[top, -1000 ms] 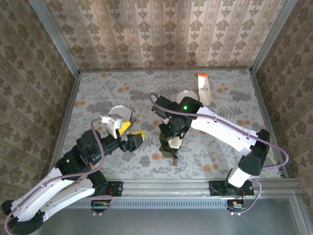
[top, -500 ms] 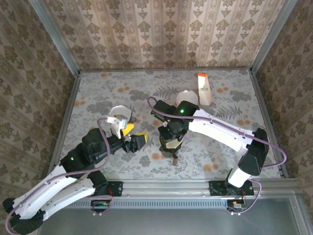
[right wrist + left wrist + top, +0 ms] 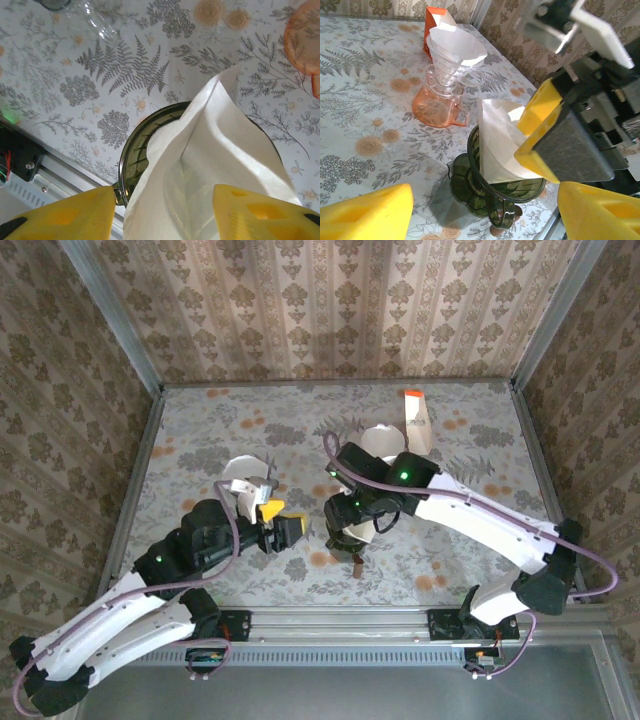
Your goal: Place the coffee filter in the dripper
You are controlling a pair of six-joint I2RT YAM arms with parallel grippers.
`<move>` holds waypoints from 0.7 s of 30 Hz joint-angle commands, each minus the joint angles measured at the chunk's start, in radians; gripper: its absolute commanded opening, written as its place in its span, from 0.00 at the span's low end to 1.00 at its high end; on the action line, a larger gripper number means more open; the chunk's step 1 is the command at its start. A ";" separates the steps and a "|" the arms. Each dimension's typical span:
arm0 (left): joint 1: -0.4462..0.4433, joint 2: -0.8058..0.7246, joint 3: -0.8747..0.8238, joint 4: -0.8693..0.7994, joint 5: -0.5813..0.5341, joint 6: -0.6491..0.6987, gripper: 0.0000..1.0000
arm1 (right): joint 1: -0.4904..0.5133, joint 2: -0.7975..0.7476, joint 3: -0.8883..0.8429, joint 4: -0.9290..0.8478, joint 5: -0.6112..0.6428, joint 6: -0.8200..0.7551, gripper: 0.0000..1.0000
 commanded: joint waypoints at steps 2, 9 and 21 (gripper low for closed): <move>0.010 0.027 -0.007 0.053 0.036 -0.026 0.80 | 0.007 -0.105 -0.068 0.073 0.030 0.025 0.62; -0.008 0.144 0.057 0.062 0.061 -0.018 0.73 | 0.007 -0.274 -0.193 0.139 0.117 0.037 0.65; -0.104 0.294 0.185 -0.051 -0.075 0.027 0.51 | -0.002 -0.294 -0.294 0.208 0.147 -0.038 0.47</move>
